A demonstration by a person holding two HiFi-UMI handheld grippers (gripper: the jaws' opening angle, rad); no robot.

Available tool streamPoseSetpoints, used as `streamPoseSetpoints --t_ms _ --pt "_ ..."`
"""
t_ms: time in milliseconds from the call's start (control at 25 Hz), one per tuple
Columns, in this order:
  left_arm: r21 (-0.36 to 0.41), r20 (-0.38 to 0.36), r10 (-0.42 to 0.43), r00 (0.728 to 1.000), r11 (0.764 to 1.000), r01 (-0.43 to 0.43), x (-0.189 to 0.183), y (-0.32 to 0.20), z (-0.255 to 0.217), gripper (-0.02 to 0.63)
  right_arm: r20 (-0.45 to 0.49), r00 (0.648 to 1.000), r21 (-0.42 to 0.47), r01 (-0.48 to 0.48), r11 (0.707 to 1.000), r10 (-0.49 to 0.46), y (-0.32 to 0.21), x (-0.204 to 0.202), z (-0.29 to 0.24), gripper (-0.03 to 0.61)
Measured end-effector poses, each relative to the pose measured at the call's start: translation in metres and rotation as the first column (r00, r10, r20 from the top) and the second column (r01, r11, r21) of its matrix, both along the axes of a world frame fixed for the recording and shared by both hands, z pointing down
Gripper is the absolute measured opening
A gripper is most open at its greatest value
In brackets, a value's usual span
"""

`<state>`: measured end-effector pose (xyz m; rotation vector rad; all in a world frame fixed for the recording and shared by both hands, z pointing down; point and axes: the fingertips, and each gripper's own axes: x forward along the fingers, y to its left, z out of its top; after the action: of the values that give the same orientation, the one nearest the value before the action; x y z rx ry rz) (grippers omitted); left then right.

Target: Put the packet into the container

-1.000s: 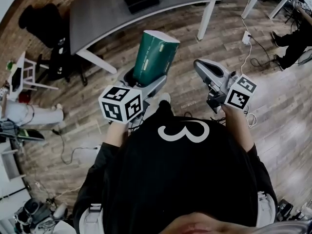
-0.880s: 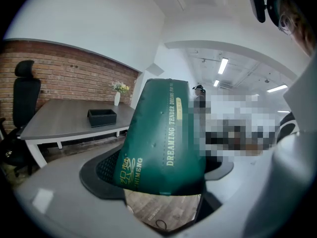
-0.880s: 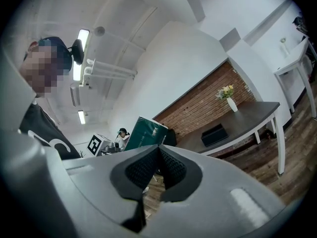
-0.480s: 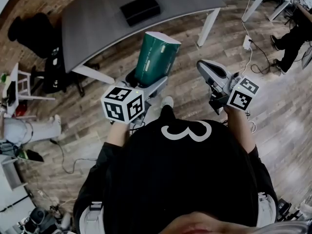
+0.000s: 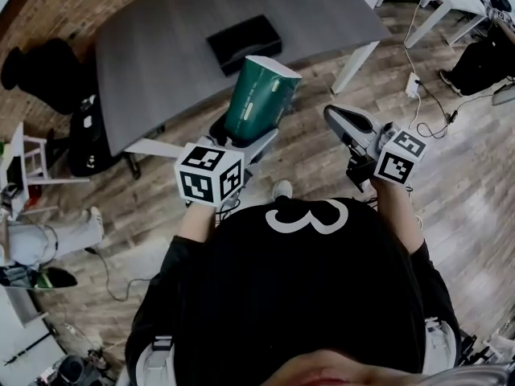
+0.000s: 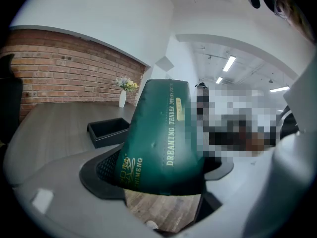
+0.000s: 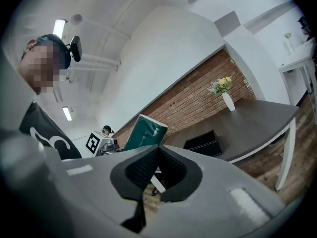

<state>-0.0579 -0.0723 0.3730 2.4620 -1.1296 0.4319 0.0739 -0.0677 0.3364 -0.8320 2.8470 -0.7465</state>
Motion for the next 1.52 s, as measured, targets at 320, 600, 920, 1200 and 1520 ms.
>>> streamPoseSetpoints --t_ms 320,600,920,1200,1520 --pt "0.053 0.087 0.021 0.996 0.998 -0.026 -0.033 -0.066 -0.003 0.457 -0.015 1.0 -0.013 -0.013 1.0 0.013 -0.057 -0.025 0.0 0.002" --pt "0.103 0.211 0.003 0.977 0.994 -0.026 -0.055 -0.098 -0.002 0.457 -0.019 0.999 -0.029 0.028 0.999 -0.029 -0.078 -0.036 0.006 0.002" --pt "0.114 0.28 0.021 0.96 0.992 -0.055 -0.063 -0.15 0.001 0.457 -0.005 0.998 -0.056 0.055 0.997 -0.055 -0.129 -0.039 0.017 0.002" --pt "0.156 0.414 0.065 0.908 0.978 -0.141 -0.076 -0.214 -0.004 0.459 -0.019 0.998 -0.114 0.058 0.992 -0.06 -0.184 -0.04 0.02 0.002" --pt "0.115 0.546 0.177 0.819 0.952 -0.283 -0.081 -0.263 0.029 0.459 -0.041 0.998 -0.136 0.041 0.99 -0.047 -0.23 -0.032 0.03 0.002"
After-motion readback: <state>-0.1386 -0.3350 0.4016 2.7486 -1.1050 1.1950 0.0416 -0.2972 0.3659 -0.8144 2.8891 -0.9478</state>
